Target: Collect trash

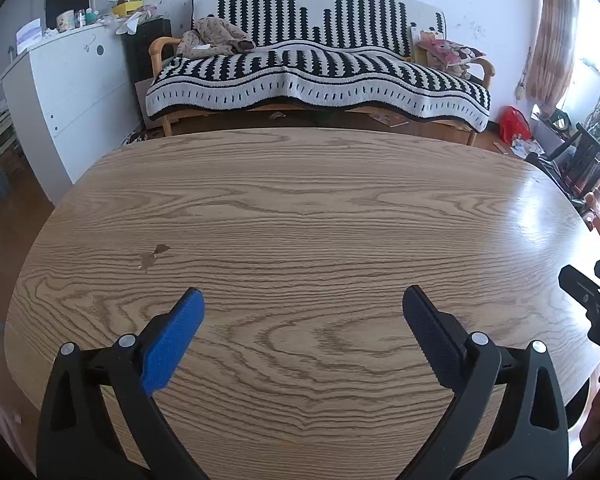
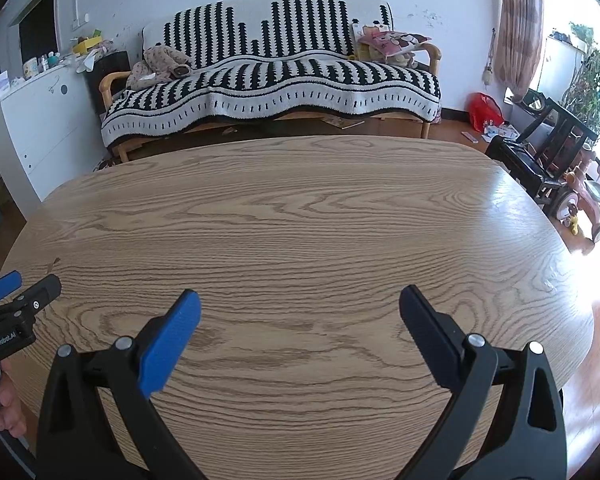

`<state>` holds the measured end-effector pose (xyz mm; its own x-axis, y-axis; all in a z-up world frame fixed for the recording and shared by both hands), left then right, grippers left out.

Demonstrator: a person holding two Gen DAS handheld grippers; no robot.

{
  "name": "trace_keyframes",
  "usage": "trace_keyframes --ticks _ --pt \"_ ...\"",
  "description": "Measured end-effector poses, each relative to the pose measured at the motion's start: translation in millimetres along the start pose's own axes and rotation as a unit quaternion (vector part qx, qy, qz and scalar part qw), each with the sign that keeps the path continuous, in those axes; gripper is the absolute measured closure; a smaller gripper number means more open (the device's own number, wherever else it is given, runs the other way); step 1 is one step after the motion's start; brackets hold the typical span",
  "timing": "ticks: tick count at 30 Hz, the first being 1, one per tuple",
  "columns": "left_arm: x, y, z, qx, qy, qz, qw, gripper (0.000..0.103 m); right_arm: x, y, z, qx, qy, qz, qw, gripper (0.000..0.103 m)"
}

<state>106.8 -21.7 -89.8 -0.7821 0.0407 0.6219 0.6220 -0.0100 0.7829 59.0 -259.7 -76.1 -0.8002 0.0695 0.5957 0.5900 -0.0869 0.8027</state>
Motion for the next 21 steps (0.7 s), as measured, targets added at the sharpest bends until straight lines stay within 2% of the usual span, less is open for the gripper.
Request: trace_keyframes --ticks 21 --pt "1.4 0.1 0.5 0.007 0.001 -0.001 1.0000 0.007 0.6 4.5 -0.8 -0.001 0.002 0.000 1.000 0.007"
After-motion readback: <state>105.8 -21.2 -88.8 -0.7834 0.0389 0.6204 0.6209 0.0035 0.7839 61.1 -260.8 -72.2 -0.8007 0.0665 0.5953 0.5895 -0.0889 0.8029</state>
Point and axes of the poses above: each gripper's, at about its wrist camera, not at the fingertips, and x roughly against the way its jaws point, z to its left, y to its top, the point moved 8 cm from there along -x, roughly the way its jaws point, and after that the axes turned 8 degrees about -z, right-handed, at the moved point
